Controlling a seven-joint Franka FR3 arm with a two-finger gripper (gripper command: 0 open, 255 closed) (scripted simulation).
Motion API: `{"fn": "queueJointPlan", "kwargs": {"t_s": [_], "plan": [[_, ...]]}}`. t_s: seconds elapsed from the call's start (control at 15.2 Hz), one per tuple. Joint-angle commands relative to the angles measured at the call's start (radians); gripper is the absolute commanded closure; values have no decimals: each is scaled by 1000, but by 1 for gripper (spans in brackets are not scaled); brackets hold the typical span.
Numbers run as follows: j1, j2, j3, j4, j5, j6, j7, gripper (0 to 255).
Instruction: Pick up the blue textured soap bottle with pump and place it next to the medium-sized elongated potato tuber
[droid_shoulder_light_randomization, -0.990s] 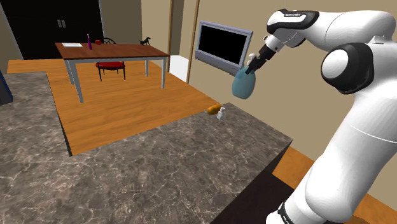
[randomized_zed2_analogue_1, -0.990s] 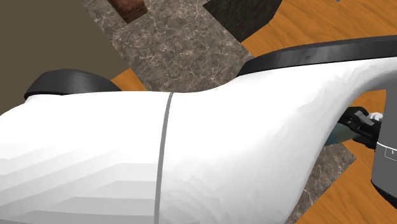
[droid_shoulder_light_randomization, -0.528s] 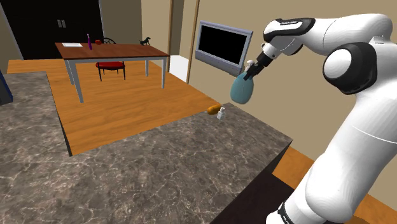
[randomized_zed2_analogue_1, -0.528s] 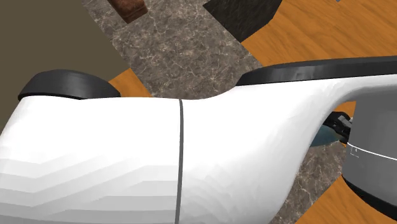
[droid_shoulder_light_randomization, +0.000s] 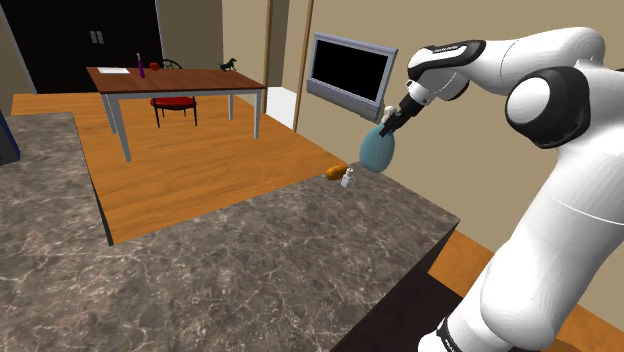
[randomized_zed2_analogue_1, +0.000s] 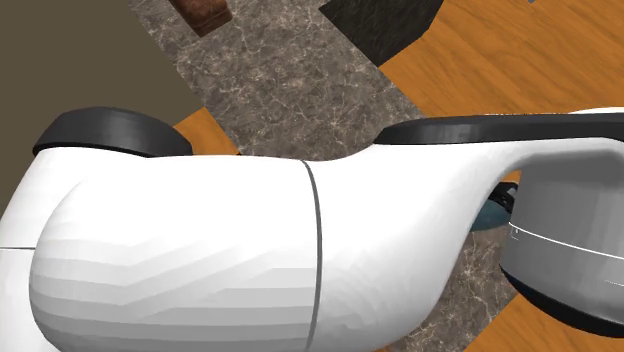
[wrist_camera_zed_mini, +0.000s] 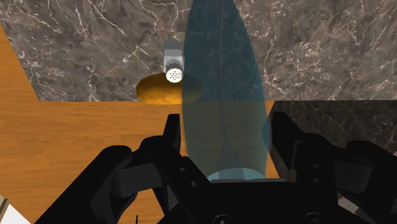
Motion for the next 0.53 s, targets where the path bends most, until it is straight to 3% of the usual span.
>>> {"fn": "queueJointPlan", "kwargs": {"t_s": [0.0,0.46], "plan": [[-1,8,1,-19,12,22,-15,255],[-4,34,6,-84,54,96,-63,255]]}}
